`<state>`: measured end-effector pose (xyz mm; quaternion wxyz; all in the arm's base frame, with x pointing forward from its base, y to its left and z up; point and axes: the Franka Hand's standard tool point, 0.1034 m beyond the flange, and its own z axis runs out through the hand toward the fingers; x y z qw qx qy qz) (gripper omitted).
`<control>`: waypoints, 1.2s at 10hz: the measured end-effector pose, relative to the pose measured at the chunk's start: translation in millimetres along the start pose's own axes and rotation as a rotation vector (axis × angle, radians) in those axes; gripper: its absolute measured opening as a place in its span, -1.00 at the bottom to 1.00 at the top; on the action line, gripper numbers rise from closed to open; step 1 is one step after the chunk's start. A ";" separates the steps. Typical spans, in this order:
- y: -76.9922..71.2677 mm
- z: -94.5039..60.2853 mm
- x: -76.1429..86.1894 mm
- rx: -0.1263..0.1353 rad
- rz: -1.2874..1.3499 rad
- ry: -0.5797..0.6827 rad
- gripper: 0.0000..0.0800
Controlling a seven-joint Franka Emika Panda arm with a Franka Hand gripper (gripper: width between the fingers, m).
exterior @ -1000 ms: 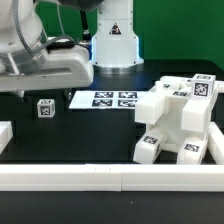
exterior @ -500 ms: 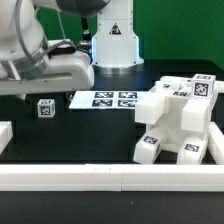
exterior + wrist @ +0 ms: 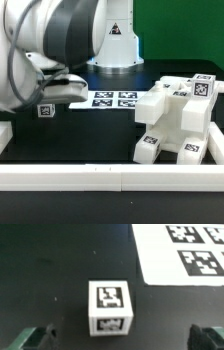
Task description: Assemble chair
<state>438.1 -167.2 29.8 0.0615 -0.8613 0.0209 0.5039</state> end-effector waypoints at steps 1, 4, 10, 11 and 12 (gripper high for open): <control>0.9 9.7 1.4 0.000 0.006 -0.036 0.62; 1.7 11.9 3.2 -0.001 0.015 -0.033 0.62; 6.1 38.7 7.2 -0.006 0.023 -0.021 0.34; 6.3 38.8 7.3 -0.006 0.023 -0.021 0.34; 6.3 39.0 7.3 -0.006 0.023 -0.021 0.00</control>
Offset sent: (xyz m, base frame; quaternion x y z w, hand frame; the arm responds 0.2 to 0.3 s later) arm 0.0000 0.0000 0.0000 0.0000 0.0000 0.0000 1.0000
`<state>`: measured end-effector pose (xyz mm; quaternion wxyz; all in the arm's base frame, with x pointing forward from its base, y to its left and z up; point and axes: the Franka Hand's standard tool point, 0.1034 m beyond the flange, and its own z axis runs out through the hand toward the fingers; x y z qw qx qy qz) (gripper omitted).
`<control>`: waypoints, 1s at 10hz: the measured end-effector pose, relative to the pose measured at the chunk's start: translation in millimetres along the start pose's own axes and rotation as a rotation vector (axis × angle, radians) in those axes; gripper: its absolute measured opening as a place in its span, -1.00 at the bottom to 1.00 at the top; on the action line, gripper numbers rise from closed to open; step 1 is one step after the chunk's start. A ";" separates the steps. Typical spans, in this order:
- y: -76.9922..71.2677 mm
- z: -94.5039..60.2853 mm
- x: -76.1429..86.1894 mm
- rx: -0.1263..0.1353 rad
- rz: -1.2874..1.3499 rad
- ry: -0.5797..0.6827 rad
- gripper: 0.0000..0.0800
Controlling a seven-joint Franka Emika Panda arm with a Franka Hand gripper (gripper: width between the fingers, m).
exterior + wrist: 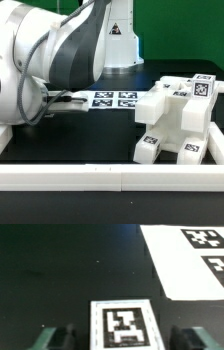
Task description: Assemble chair
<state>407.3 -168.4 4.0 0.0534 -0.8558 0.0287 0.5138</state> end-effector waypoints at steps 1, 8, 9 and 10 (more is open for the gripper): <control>0.1 0.1 0.0 0.000 0.000 0.000 -0.30; -41.3 -53.8 -38.4 0.008 0.033 0.020 -0.30; -43.5 -67.0 -36.7 -0.011 0.022 0.098 -0.29; -42.9 -70.6 -35.8 -0.020 0.017 0.173 -0.29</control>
Offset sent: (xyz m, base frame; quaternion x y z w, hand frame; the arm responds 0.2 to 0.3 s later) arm 0.0000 0.0000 0.0000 0.0000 0.0000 0.0000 1.0000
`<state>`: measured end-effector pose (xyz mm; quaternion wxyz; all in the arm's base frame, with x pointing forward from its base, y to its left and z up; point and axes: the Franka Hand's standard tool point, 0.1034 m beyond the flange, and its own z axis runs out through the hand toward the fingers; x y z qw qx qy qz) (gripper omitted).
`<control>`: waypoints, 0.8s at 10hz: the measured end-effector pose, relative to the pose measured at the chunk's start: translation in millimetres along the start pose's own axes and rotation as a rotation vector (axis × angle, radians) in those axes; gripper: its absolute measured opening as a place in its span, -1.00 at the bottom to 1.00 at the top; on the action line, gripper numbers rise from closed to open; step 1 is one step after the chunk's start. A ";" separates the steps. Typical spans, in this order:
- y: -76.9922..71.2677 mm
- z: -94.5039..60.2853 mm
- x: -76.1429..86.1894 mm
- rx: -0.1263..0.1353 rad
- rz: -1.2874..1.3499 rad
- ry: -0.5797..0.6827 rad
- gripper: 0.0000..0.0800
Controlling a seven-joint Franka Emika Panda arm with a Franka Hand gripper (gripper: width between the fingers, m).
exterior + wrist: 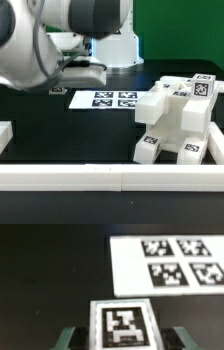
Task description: Assemble chair
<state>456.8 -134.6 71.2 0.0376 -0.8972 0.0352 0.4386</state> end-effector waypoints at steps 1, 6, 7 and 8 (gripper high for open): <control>1.8 1.5 0.4 -0.002 -0.001 0.046 -0.29; -16.8 -20.8 4.7 -0.030 -0.009 0.486 -0.29; -34.4 -26.5 -3.1 -0.010 0.006 0.542 -0.29; -50.9 -36.5 -8.9 0.001 0.011 0.584 -0.29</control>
Offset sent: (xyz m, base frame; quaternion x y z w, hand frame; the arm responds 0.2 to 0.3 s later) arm 0.0000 0.0000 0.0000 0.0000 0.1938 0.0000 0.9810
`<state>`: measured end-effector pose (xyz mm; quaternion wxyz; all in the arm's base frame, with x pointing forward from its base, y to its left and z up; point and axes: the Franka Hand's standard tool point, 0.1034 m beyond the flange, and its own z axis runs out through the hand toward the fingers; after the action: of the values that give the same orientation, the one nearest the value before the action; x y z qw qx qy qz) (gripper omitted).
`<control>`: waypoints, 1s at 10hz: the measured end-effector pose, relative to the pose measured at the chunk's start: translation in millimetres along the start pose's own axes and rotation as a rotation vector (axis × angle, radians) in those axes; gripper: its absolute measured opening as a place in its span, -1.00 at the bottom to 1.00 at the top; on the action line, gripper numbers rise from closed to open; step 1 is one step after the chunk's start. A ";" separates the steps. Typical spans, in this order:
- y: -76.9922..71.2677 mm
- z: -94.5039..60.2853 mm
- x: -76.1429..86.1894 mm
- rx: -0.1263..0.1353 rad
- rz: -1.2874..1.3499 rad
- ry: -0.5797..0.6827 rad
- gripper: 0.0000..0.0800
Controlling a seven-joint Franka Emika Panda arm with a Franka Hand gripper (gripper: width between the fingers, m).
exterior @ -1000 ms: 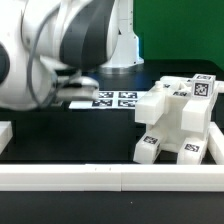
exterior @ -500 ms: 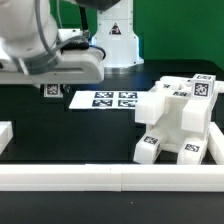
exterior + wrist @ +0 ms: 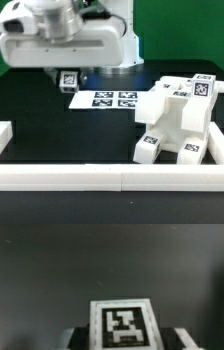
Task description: Assemble chair
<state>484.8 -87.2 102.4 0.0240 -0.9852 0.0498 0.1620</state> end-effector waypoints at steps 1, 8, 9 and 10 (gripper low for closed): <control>-13.1 -13.9 1.2 0.002 0.007 0.028 -0.29; -37.4 -35.3 15.8 -0.023 0.026 0.497 -0.29; -62.1 -47.7 14.6 0.009 0.037 0.565 -0.29; -76.6 -59.9 16.7 0.035 0.059 0.663 -0.29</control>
Offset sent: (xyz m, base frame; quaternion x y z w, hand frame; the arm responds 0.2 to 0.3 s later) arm 0.0000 0.0000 0.0000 0.0000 0.1938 0.0000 0.9810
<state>527.7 -16.4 156.2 0.0187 -0.9819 0.0864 -0.1676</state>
